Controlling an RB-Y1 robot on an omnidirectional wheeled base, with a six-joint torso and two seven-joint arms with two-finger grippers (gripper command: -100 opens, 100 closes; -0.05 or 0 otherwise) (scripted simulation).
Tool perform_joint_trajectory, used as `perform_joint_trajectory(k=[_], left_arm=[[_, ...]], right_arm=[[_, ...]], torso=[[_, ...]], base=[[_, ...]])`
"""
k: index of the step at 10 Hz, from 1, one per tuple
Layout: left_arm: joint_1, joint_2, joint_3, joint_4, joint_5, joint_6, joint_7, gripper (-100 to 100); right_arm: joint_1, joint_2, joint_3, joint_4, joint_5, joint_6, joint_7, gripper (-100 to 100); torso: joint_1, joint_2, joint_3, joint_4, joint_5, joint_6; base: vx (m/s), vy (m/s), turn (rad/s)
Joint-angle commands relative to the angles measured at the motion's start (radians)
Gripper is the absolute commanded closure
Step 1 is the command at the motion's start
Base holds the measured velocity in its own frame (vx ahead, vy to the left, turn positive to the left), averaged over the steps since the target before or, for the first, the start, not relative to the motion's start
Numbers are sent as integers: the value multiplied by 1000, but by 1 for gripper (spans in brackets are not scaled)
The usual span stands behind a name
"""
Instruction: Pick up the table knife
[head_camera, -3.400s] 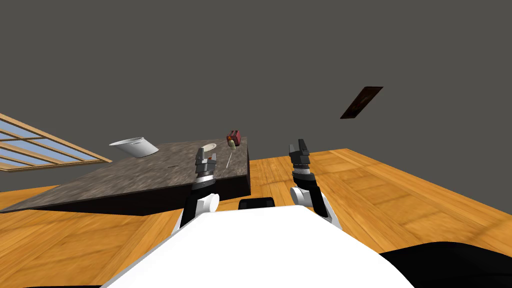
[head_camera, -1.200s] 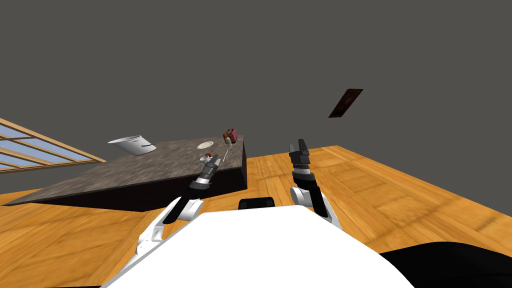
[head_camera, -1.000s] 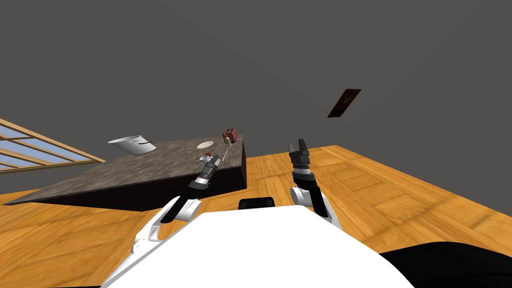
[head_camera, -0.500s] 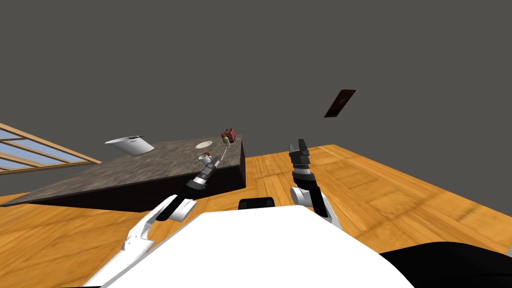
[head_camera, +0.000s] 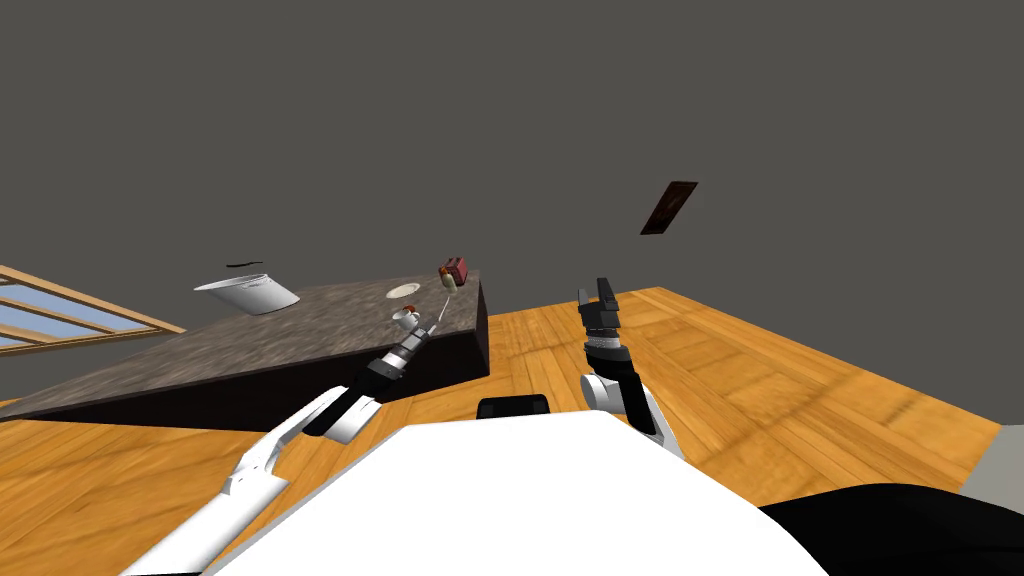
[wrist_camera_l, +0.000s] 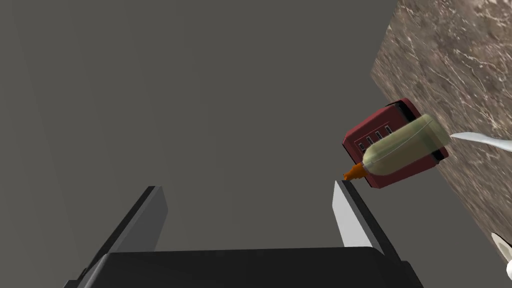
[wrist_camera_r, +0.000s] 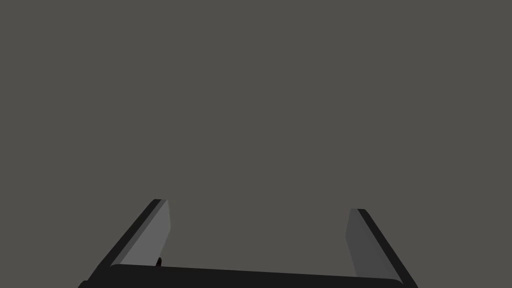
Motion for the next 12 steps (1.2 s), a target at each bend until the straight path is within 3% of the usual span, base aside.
perform_joint_trajectory(k=[1, 2, 3, 4, 6, 10, 11, 12], left_arm=[[-9, 40, -6, 16, 0, 11, 2, -100], [-11, 76, -12, 36, 1, 30, 3, -100], [-11, 83, -12, 36, 1, 30, 3, -100], [-13, 122, -19, 56, 1, 51, 4, -100], [-15, 161, -26, 76, 1, 75, 4, -100], [-18, 292, -63, 152, -5, 184, 0, -100], [-18, 292, -63, 152, -5, 194, 0, -100], [-18, 319, -74, 170, -7, 228, -2, -100]], right_arm=[[0, 0, 0, 0, 0, 0, 0, 0], [0, 0, 0, 0, 0, 0, 0, 0], [0, 0, 0, 0, 0, 0, 0, 0], [0, 0, 0, 0, 0, 0, 0, 0], [0, 0, 0, 0, 0, 0, 0, 0], [0, 0, 0, 0, 0, 0, 0, 0], [0, 0, 0, 0, 0, 0, 0, 0], [0, 0, 0, 0, 0, 0, 0, 0]], torso=[[0, 0, 0, 0, 0, 0], [0, 0, 0, 0, 0, 0], [0, -1, 0, 0, 0, 0], [1, -1, -1, 0, 0, 0], [0, -3, -2, -1, 0, 0], [1, -6, -4, -1, 0, 0], [2, -7, -4, -2, 0, 0], [2, -6, -4, -1, 0, 0]], base=[[-8, -25, -24], [0, -22, -59], [6, -12, -33], [13, -14, -67], [27, -19, -86], [70, -10, -123], [72, 6, -74], [69, -4, -98]])
